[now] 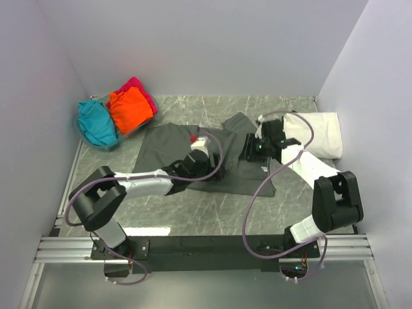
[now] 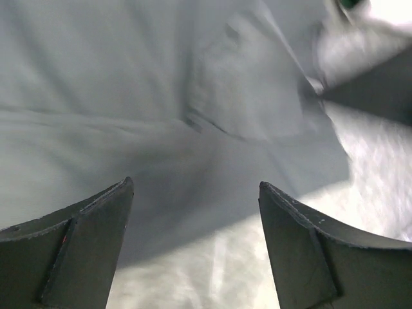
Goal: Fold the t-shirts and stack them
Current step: Fold the tshirt
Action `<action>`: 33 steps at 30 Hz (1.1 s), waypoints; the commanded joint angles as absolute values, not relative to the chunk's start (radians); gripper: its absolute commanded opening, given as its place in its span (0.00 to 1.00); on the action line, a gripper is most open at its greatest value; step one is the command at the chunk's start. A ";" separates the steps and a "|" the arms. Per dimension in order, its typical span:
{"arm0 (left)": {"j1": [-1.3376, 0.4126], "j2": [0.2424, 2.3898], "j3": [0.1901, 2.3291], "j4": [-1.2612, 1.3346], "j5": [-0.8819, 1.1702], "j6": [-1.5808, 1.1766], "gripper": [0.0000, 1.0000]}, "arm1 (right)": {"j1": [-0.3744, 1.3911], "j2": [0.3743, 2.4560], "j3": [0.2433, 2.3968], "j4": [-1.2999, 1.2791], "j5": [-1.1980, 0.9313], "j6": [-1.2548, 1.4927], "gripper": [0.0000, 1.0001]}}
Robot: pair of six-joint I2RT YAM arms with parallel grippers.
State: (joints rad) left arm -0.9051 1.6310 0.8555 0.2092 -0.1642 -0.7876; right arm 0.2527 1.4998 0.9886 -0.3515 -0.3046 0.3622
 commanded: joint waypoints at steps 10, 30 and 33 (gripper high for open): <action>-0.670 1.539 0.693 0.181 -0.264 -0.719 0.85 | 0.278 1.427 0.773 -0.284 -0.341 0.428 0.50; -0.719 1.398 0.437 0.071 -0.298 -1.021 0.84 | 0.279 1.344 0.568 -0.342 -0.330 0.477 0.50; -0.759 1.373 0.437 0.022 -0.305 -1.066 0.84 | 0.281 1.296 0.548 -0.380 -0.350 0.486 0.51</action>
State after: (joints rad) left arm -0.7235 1.3769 0.4755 0.2085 -0.3153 -0.9829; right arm 0.2726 1.3441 0.5762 -0.2874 -0.3573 0.4782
